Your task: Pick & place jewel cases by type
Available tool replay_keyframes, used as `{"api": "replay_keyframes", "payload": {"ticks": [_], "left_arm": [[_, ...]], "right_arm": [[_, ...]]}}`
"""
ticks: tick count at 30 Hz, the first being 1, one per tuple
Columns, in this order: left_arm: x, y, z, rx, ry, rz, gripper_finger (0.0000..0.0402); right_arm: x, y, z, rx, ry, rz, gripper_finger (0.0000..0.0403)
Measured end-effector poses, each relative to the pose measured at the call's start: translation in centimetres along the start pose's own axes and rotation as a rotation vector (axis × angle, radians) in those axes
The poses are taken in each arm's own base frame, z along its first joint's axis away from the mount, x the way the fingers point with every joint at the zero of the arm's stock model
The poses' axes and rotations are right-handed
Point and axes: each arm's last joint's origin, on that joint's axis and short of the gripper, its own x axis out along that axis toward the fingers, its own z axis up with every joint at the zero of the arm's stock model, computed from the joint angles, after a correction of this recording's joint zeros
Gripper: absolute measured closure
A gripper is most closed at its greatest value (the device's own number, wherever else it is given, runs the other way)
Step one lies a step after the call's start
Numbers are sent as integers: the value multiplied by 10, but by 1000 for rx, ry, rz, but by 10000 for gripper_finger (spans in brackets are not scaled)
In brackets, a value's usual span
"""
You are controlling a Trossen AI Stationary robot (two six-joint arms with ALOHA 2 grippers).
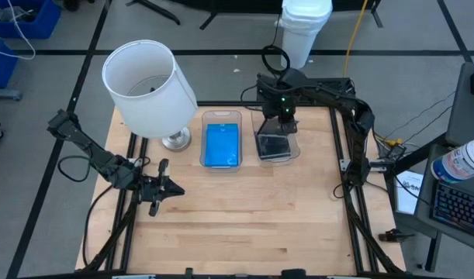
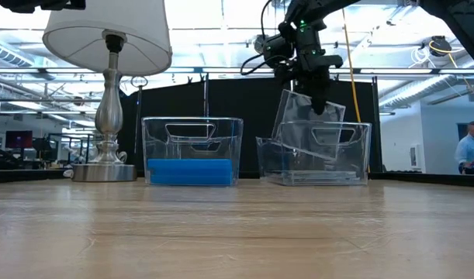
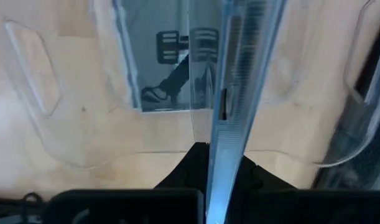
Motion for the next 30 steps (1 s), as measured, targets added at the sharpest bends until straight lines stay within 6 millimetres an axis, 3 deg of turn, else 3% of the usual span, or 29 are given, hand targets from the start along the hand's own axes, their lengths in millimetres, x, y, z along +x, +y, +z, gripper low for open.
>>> {"api": "replay_keyframes", "payload": {"ticks": [11, 23, 30], "left_arm": [[0, 0, 0, -18, 1, 2, 371], [0, 0, 0, -32, 2, 0, 371], [0, 0, -1, -29, 7, -3, 371]], "right_arm": [[4, 25, 17, -89, 3, 22, 394], [53, 35, 7, -85, 146, 213, 394], [59, 31, 6, -68, 173, 138, 371]]}}
